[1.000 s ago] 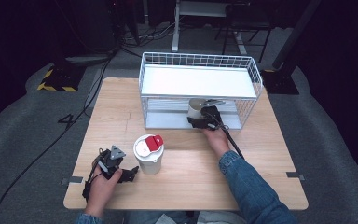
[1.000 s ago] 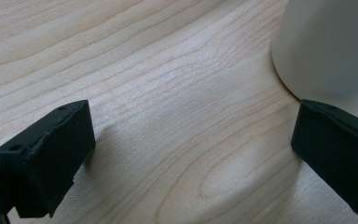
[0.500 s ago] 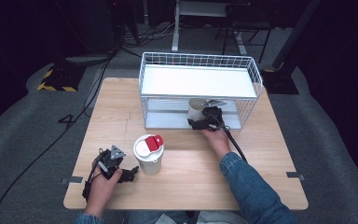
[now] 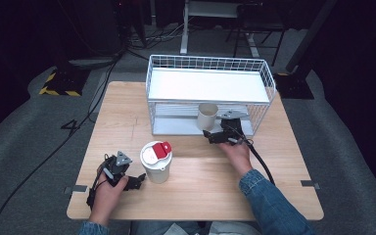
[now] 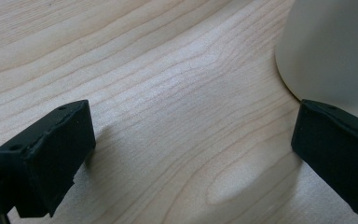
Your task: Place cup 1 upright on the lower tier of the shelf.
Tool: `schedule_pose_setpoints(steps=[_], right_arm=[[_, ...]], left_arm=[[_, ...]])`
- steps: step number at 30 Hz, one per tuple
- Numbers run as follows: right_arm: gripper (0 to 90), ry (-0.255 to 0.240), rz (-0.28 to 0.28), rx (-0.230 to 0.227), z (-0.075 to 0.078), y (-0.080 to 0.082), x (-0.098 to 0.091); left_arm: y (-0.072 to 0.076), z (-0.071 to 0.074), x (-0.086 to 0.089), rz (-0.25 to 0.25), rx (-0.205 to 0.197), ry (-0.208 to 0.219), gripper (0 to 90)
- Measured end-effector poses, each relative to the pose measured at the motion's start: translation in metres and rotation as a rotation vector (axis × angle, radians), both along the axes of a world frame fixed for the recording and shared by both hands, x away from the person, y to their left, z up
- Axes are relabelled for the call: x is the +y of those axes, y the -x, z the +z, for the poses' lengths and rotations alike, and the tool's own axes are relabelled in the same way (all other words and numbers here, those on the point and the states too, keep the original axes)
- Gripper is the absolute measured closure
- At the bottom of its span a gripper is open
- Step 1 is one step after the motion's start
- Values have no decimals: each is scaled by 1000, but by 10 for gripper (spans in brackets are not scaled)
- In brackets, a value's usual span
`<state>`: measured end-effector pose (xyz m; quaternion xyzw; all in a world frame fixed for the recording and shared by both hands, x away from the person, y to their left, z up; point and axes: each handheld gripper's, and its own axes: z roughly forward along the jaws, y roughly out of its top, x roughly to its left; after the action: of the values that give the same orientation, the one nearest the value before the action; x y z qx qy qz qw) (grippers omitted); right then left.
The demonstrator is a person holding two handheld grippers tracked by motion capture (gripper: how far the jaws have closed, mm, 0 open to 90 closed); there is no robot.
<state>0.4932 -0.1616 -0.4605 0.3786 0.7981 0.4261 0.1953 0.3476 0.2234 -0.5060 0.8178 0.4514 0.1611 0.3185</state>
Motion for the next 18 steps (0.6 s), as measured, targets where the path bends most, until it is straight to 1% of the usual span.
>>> schedule_pose_setpoints(steps=[1,3,4,6,9,10,11,12,13,14,15,16,17,18], right_arm=[[2,0,0,0,0,0,0],[3,-10,7,-14,4,7,-3],[2,-12,11,-20,7,12,-6],[2,-8,16,-23,7,15,-7],[2,20,25,-3,7,26,-11],[4,24,35,16,5,33,-17],[4,24,35,16,5,33,-17],[6,22,33,19,3,43,-26],[6,22,33,19,3,43,-26],[6,37,25,13,-1,53,-37],[6,41,21,14,-3,57,-44],[6,41,21,14,-3,57,-44],[6,42,12,18,-4,62,-51],[6,51,0,23,-7,71,-65]], left_arm=[[0,0,0,0,0,0,1],[-2,0,1,3,3,4,1],[-4,0,3,1,-1,-2,1],[-5,0,4,3,4,-2,1],[-6,0,5,9,0,-4,1],[-6,0,5,13,0,-3,1],[-6,0,5,13,0,-3,1],[-6,0,5,14,0,-4,1],[-6,0,5,14,0,-4,1],[-6,0,5,15,0,-3,1],[-6,0,5,15,1,-2,1],[-6,0,5,15,1,-2,1],[-6,0,5,15,0,-3,1],[-6,0,5,15,0,-3,1]])
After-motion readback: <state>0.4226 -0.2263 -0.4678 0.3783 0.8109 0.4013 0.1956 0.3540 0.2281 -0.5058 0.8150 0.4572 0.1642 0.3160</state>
